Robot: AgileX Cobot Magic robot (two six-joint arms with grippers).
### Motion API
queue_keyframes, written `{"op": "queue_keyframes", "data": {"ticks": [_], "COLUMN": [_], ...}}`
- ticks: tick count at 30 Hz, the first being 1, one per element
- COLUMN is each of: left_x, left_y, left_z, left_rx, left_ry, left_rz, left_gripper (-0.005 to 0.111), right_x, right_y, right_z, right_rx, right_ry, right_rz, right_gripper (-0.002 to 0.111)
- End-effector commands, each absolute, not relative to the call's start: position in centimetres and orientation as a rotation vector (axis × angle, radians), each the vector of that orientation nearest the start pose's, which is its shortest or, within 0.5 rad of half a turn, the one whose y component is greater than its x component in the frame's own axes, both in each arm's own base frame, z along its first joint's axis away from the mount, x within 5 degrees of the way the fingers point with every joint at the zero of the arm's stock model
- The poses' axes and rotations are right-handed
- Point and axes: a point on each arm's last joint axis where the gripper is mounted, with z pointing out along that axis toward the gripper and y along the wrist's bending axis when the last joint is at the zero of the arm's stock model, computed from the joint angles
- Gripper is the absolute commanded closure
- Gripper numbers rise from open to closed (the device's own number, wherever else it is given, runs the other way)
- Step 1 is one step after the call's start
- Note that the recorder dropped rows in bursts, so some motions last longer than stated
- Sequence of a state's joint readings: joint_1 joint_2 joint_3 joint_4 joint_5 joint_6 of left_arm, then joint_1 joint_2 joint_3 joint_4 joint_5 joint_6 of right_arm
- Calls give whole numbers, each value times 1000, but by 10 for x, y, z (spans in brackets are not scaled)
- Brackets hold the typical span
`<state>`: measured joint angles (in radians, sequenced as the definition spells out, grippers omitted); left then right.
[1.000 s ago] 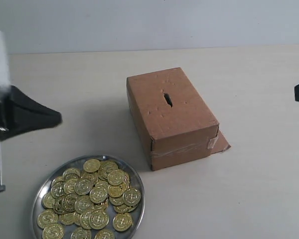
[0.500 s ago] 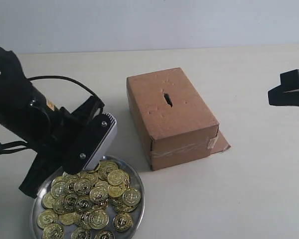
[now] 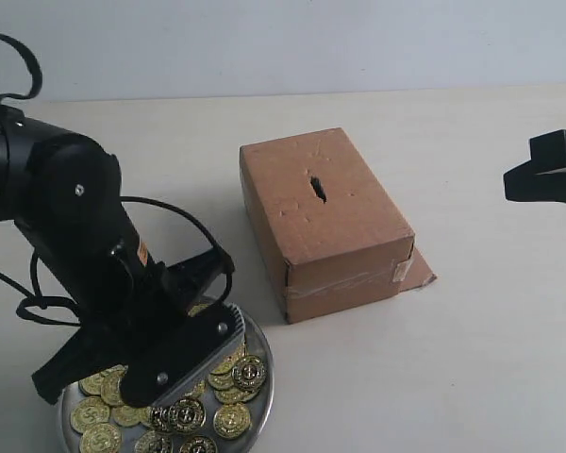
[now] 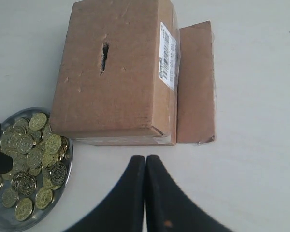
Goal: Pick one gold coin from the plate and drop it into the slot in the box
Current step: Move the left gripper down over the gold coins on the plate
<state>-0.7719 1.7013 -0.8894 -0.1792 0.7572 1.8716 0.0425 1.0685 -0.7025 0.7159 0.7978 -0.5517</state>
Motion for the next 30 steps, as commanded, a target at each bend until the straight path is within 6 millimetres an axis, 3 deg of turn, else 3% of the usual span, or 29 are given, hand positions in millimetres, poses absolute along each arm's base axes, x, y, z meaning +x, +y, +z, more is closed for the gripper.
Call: {"op": "queue_keyframes", "data": {"ticks": [1, 12, 14, 19, 21, 30], "left_x": [191, 181, 178, 173, 172, 172], "left_y": [-210, -221, -224, -230, -231, -231], "left_z": [159, 153, 151, 147, 145, 135], "left_rx": [-3124, -3144, -3143, -3149, -3147, -3129], "left_ry": [-762, -619, -597, -562, -558, -471], "left_rz": [-5, 5, 10, 16, 23, 48], "left_gripper": [107, 106, 99, 66, 58, 56], "right_x": [191, 191, 191, 191, 191, 191], "right_y": [50, 50, 50, 51, 51, 51], "right_z": [277, 277, 277, 277, 277, 277], "right_rx": [-271, -273, -273, -274, -277, -277], "right_ry": [2438, 2438, 2438, 2439, 2439, 2439], "right_rz": [630, 630, 630, 631, 630, 630], "right_gripper": [108, 108, 108, 108, 108, 108]}}
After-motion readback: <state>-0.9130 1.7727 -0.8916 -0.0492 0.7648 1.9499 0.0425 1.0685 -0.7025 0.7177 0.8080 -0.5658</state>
